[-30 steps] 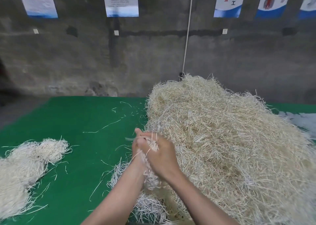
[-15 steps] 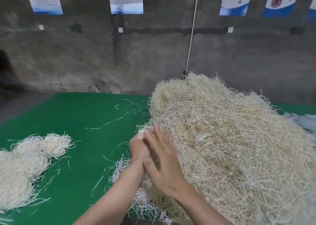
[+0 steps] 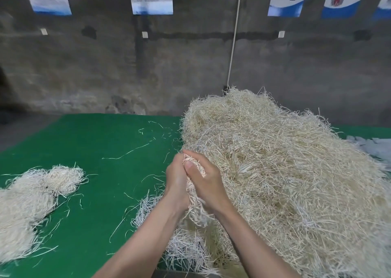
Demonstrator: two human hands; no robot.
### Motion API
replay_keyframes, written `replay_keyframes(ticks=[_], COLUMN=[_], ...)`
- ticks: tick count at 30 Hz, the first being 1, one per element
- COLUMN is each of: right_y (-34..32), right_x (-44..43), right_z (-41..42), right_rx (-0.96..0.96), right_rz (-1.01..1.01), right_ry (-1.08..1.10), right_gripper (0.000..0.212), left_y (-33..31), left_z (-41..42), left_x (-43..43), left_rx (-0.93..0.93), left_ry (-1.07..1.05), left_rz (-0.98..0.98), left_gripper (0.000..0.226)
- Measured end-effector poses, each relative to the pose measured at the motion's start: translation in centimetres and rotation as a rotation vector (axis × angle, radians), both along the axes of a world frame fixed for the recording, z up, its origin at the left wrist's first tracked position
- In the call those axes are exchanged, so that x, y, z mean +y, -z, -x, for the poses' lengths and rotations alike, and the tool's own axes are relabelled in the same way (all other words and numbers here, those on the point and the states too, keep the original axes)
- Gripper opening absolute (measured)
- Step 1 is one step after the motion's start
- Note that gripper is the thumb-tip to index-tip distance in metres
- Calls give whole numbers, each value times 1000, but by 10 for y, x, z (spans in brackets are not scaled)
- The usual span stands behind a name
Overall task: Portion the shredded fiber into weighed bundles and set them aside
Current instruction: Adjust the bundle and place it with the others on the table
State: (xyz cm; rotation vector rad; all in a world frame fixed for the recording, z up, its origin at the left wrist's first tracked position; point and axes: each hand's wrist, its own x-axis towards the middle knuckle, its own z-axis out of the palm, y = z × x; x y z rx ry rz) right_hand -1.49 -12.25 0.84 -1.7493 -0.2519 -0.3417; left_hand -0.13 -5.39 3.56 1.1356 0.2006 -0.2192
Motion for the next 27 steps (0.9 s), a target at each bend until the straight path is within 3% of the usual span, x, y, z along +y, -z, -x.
replay_keyframes(ticks=[4, 6, 7, 9, 11, 13, 16, 18, 20, 22, 25, 27], right_y=[-9, -17, -19, -18, -2, 24, 40, 21, 7, 12, 26, 13], right_x=[0, -10, -15, -18, -15, -5, 19, 9, -17, -19, 17, 4], right_z=[-1, -8, -11, -12, -6, 8, 23, 7, -11, -10, 13, -1], right_rx=[-81, -55, -73, -130, -143, -233, -360, -248, -71, -61, -315, -230], right_rz=[-221, -428, -489, -394, -181, 78, 327, 277, 134, 91, 153, 165], right_ry=[251, 390, 452, 501, 469, 457, 383, 404, 447, 512, 389, 442], right_gripper=[24, 19, 15, 10, 8, 15, 27, 36, 38, 39, 44, 49], left_y=[9, 18, 25, 32, 25, 12, 15, 26, 29, 18, 6, 17], left_z=[-1, 7, 9, 15, 9, -7, -18, -5, 7, 2, -16, -5], left_x=[2, 2, 4, 1, 1, 12, 17, 7, -5, -3, 8, 2], left_rx=[-137, -112, -55, 100, 192, 215, 265, 148, 70, 30, -38, -39], left_ry=[21, 202, 278, 353, 348, 211, -69, -90, -28, -36, -123, -31], left_rz=[236, 360, 294, 212, 412, 504, 312, 73, -74, -90, -3, -15], left_gripper=[16, 50, 65, 71, 62, 50, 40, 18, 19, 46, 41, 46])
